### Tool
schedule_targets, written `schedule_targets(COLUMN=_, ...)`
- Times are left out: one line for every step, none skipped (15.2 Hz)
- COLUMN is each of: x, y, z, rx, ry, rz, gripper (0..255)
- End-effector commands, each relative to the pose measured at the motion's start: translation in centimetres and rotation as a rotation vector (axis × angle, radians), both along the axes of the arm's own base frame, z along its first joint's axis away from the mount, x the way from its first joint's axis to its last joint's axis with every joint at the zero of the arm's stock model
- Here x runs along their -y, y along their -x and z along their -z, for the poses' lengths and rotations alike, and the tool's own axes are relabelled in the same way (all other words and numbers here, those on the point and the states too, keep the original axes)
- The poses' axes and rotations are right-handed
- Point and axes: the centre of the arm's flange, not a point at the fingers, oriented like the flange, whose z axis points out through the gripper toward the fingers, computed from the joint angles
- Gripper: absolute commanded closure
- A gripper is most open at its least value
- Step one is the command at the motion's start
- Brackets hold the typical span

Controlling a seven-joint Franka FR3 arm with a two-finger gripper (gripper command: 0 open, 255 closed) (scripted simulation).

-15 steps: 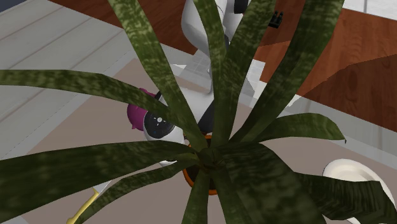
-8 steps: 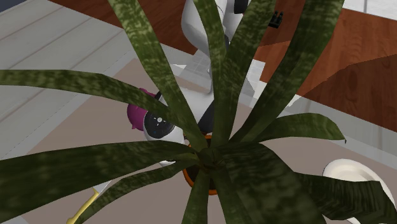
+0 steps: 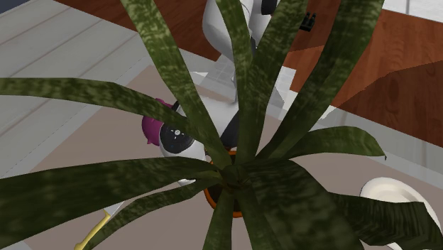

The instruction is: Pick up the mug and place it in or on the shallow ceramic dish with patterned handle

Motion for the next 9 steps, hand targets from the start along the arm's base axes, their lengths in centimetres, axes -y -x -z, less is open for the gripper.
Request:
schedule_targets(x=0.0, y=0.0, z=-1.0, rx=0.0, ry=0.0, rz=0.0, gripper=255)
schedule_targets(x=0.0, y=0.0, z=-1.5, rx=0.0, ry=0.0, rz=0.0, gripper=255)
schedule_targets(x=0.0, y=0.0, z=-2.1, rx=0.0, ry=0.0, rz=0.0, gripper=255)
schedule_targets(x=0.0, y=0.0, z=-2.6, rx=0.0, ry=0.0, rz=0.0, gripper=255)
schedule_targets(x=0.0, y=0.0, z=-3.1, rx=0.0, ry=0.0, rz=0.0, gripper=255)
schedule_targets(x=0.0, y=0.0, z=-3.7, rx=0.0, ry=0.0, rz=0.0, gripper=255)
schedule_targets(x=0.0, y=0.0, z=-4.2, rx=0.0, ry=0.0, rz=0.0, gripper=255)
schedule_targets(x=0.0, y=0.0, z=-4.7, rx=0.0, ry=0.0, rz=0.0, gripper=255)
schedule_targets(x=0.0, y=0.0, z=-5.2, rx=0.0, ry=0.0, rz=0.0, gripper=255)
